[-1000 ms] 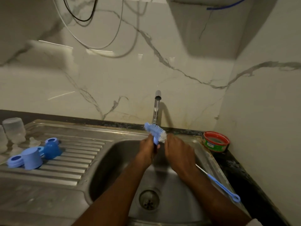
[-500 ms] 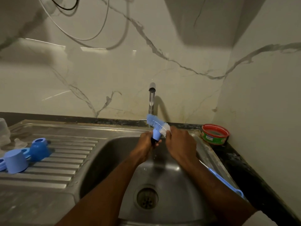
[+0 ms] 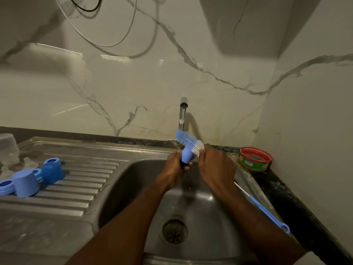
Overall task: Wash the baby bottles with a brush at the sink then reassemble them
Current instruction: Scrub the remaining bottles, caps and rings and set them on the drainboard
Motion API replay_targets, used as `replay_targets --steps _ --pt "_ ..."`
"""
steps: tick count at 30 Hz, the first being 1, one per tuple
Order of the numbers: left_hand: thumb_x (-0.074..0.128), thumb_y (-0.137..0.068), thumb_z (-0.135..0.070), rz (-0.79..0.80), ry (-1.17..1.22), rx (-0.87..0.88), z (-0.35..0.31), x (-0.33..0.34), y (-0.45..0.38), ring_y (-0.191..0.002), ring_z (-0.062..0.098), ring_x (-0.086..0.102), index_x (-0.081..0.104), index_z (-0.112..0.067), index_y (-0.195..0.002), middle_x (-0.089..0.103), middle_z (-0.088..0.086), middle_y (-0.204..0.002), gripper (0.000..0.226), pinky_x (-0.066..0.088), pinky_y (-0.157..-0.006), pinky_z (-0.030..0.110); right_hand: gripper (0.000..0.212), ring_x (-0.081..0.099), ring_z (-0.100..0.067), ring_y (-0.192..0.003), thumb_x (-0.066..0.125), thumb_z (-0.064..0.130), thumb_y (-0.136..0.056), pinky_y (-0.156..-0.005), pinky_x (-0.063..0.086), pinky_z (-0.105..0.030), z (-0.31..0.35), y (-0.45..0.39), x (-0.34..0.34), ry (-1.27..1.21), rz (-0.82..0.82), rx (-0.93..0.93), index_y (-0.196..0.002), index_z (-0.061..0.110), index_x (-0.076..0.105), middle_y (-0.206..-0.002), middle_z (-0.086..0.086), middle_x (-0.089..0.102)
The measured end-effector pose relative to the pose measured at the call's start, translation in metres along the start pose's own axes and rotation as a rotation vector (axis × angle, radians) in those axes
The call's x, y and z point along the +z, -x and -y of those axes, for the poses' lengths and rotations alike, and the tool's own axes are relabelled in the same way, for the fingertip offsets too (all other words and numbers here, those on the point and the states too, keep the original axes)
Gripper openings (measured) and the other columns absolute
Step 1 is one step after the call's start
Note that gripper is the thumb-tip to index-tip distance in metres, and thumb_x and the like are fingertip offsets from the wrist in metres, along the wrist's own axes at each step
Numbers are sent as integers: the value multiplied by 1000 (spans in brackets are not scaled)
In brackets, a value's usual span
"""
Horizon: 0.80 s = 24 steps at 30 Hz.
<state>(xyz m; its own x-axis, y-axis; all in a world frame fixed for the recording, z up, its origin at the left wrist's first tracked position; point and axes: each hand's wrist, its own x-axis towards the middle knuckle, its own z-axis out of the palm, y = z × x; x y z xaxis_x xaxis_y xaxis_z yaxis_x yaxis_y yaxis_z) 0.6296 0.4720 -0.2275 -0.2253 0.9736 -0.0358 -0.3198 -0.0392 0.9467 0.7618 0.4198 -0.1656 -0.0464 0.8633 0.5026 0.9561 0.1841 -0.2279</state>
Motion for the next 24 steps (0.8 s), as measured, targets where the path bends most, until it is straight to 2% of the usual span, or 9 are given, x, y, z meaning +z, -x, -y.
replay_targets --steps 3,6,8,10,12,15,18,21,24 --pt "45 -104 -13 -131 97 40 -10 -7 0 -72 20 51 60 -7 -94 61 21 -95 19 40 -64 28 34 67 -25 -99 44 43 -104 -68 36 -30 -8 3 5 12 -10 -24 -127 22 58 -113 -4 70" --pt "45 -104 -14 -118 16 42 -9 -10 2 -67 18 46 57 -8 -86 57 15 -84 23 37 -64 28 33 68 -24 -97 41 43 -105 -67 37 -31 -12 7 12 1 2 -52 -124 24 60 -109 -3 71" --pt "45 -106 -17 -38 -82 42 -5 -8 4 -66 17 51 60 -5 -94 58 12 -81 23 42 -61 27 33 67 -25 -102 43 42 -105 -71 36 -30 -9 4 12 -2 37 -29 -126 23 59 -114 -4 70" --pt "45 -107 -18 47 -182 32 2 -7 5 -69 18 57 61 1 -115 62 15 -85 26 48 -60 26 33 66 -25 -107 44 40 -105 -74 40 -30 -7 -3 12 -2 53 3 -128 21 59 -118 -6 69" --pt "47 -106 -14 41 -225 42 2 -9 2 -73 18 58 58 3 -125 63 15 -89 28 50 -64 25 33 67 -24 -105 45 40 -105 -75 44 -31 -9 -7 14 -20 47 20 -127 21 61 -117 -5 70" --pt "53 -103 -12 -96 -359 115 -6 -19 -9 -75 9 55 58 -6 -116 59 0 -87 15 45 -65 16 31 68 -22 -96 48 42 -104 -71 46 -31 -11 1 18 -61 67 -13 -123 22 62 -110 -3 71" --pt "53 -102 -14 -271 -370 78 -5 -33 -21 -65 13 53 60 -3 -105 58 5 -77 13 46 -58 20 32 68 -21 -95 49 44 -103 -72 51 -33 -14 9 18 -60 57 -28 -124 24 61 -111 -2 71" --pt "54 -102 -11 -179 -580 34 0 -24 -19 -79 18 54 60 1 -119 57 9 -88 21 50 -71 25 32 68 -22 -98 45 42 -105 -70 43 -29 -11 9 16 -40 39 -24 -125 22 61 -112 -3 71" --pt "54 -103 -14 -56 -756 11 1 -6 -12 -91 16 49 55 -1 -129 51 5 -102 29 42 -73 14 33 66 -23 -107 47 40 -105 -80 46 -31 -7 0 16 -42 79 41 -129 21 61 -120 -5 69"
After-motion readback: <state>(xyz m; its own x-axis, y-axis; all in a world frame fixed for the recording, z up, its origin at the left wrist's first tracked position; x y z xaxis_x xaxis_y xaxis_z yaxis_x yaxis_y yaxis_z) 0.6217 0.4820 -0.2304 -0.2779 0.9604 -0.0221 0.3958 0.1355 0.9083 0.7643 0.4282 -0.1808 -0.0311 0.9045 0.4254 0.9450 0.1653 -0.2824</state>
